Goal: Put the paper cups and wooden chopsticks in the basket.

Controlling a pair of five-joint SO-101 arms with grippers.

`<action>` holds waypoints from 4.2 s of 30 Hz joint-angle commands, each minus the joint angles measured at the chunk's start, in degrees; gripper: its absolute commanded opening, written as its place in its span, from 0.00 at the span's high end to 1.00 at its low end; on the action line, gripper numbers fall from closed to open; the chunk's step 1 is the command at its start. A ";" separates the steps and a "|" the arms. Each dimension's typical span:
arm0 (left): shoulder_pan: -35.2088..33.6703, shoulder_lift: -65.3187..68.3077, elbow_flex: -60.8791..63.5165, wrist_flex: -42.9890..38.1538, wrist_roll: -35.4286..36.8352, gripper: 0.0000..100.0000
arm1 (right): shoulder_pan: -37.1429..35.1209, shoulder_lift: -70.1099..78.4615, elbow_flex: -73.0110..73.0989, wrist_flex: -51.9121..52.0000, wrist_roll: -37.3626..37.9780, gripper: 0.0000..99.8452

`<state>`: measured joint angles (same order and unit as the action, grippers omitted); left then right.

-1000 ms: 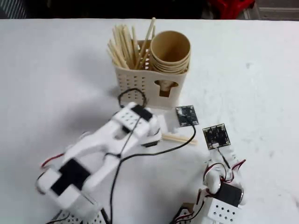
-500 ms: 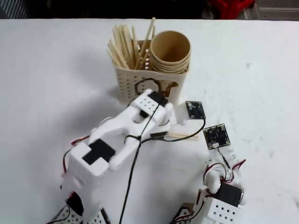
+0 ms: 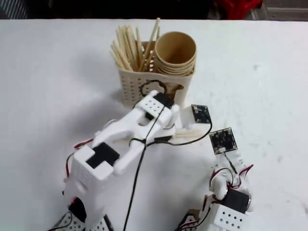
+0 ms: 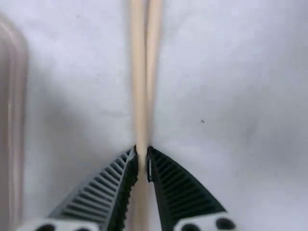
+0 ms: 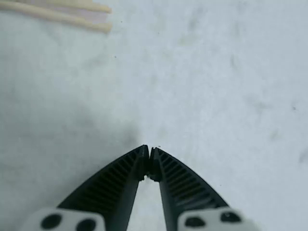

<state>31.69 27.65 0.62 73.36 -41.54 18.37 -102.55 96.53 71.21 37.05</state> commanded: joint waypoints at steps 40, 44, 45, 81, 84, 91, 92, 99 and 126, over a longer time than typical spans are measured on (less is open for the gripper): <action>-19.30 -46.90 2.11 -46.24 40.79 0.88 | 0.31 -0.48 0.35 0.22 0.26 0.98; -20.00 -46.90 2.11 -46.24 41.49 0.89 | 0.31 -0.48 0.35 0.22 0.26 0.98; -20.00 -46.90 2.11 -46.24 41.49 0.89 | 0.31 -0.48 0.35 0.22 0.26 0.98; -0.40 -42.07 40.97 -37.71 11.08 0.89 | 0.84 -0.57 0.35 0.22 0.26 0.98; -0.48 -33.10 37.54 -39.03 10.99 0.89 | 1.71 -0.57 0.35 0.22 0.26 0.98; -0.40 -15.60 23.82 -31.38 10.73 0.89 | 1.71 -0.57 0.35 0.22 0.26 0.98; -0.40 -14.64 21.98 -29.45 10.90 0.89 | 1.71 -0.57 0.35 0.22 0.26 0.98; -0.48 -11.56 16.18 -21.36 10.90 0.89 | 1.80 -1.19 0.35 0.22 0.26 0.98; 2.59 -23.34 23.21 -21.45 13.10 0.89 | 1.80 -1.27 0.35 0.22 0.26 0.98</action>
<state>33.54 7.08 24.35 52.97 -29.05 19.78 -103.16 96.53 71.21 37.05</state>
